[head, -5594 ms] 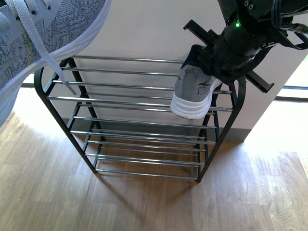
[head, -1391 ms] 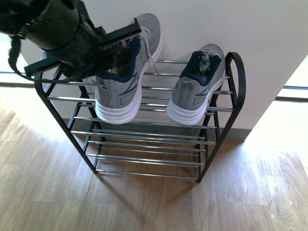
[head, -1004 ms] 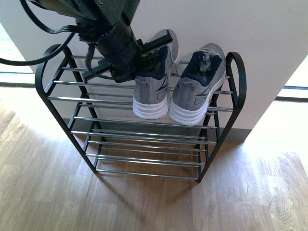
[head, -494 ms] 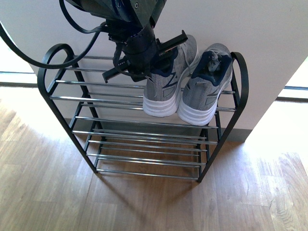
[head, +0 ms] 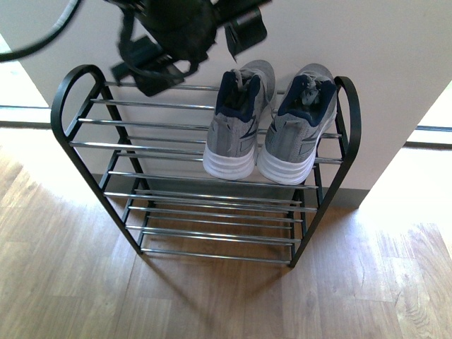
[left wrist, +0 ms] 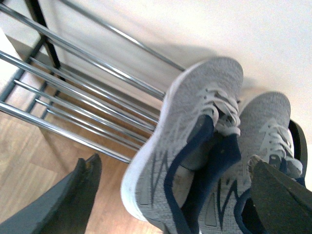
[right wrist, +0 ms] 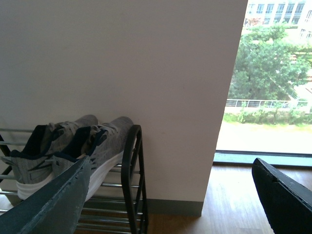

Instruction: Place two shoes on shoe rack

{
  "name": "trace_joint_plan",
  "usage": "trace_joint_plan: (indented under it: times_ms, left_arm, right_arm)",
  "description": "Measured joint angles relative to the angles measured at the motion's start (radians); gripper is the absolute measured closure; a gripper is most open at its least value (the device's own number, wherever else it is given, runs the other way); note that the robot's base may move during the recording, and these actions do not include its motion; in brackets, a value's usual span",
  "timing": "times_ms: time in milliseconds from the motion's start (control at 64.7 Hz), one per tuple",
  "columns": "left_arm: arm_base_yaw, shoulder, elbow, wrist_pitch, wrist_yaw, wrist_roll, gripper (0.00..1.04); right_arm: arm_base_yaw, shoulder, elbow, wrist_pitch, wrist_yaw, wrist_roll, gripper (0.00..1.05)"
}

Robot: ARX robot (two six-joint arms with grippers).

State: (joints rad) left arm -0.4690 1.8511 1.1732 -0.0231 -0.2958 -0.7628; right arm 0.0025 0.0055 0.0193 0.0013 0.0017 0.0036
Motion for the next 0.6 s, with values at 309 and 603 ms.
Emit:
trace_joint_plan:
  times_ms: [309,603]
  left_arm:
    - [0.02,-0.538,-0.386,-0.053,-0.212,0.074,0.09]
    - [0.0,-0.906,-0.602,-0.121,-0.404,0.145,0.09]
  right_arm:
    - [0.0,0.0,0.0,0.0,0.0,0.0,0.09]
    - [0.0,0.0,0.0,0.0,0.0,0.0,0.09]
